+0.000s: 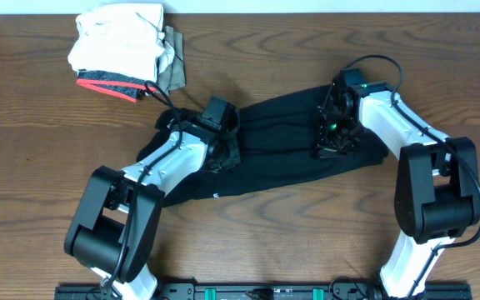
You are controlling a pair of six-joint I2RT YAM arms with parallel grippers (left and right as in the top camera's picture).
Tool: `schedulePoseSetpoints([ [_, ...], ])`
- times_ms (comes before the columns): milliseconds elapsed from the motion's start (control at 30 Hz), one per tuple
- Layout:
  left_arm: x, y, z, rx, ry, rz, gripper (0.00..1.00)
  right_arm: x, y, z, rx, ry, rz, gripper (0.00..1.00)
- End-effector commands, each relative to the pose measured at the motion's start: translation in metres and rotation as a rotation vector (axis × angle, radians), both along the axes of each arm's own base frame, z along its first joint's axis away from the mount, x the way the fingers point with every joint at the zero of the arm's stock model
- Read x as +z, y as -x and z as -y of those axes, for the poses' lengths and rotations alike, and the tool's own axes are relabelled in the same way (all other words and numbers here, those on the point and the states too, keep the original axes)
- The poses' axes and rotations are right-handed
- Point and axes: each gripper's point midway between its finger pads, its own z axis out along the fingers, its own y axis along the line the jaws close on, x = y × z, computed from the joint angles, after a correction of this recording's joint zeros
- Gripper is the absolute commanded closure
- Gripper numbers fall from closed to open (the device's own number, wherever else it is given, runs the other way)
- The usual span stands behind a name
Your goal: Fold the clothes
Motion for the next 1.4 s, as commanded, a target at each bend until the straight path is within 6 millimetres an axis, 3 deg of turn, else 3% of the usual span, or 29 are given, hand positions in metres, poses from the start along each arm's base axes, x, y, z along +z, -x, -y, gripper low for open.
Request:
schedulePoseSetpoints([
  [0, -0.004, -0.008, -0.028, 0.037, -0.088, 0.004, 0.8, -0.008, 0.002, 0.014, 0.027, 0.101, 0.002, 0.76],
  [200, -0.008, -0.003, -0.064, 0.074, -0.15, -0.05, 0.8, -0.01, 0.002, 0.034, 0.019, 0.181, 0.0, 0.72],
  [500, -0.009, -0.001, -0.094, 0.114, -0.168, -0.091, 0.8, -0.03, 0.0, 0.049, 0.028, 0.257, -0.017, 0.72],
  [633, -0.01, -0.002, -0.104, 0.115, -0.176, -0.094, 0.8, -0.039, -0.002, 0.072, -0.006, 0.387, -0.02, 0.76],
  [900, -0.01, -0.004, -0.123, 0.145, -0.249, -0.083, 0.8, -0.032, -0.012, 0.114, -0.109, 0.628, 0.028, 0.73],
  [1167, -0.008, -0.003, -0.128, 0.142, -0.281, -0.079, 0.8, -0.017, -0.021, 0.113, -0.145, 0.6, 0.038, 0.73],
  [1367, 0.005, -0.005, -0.128, 0.147, -0.272, -0.048, 0.8, 0.009, -0.04, 0.077, -0.108, 0.396, 0.053, 0.74],
])
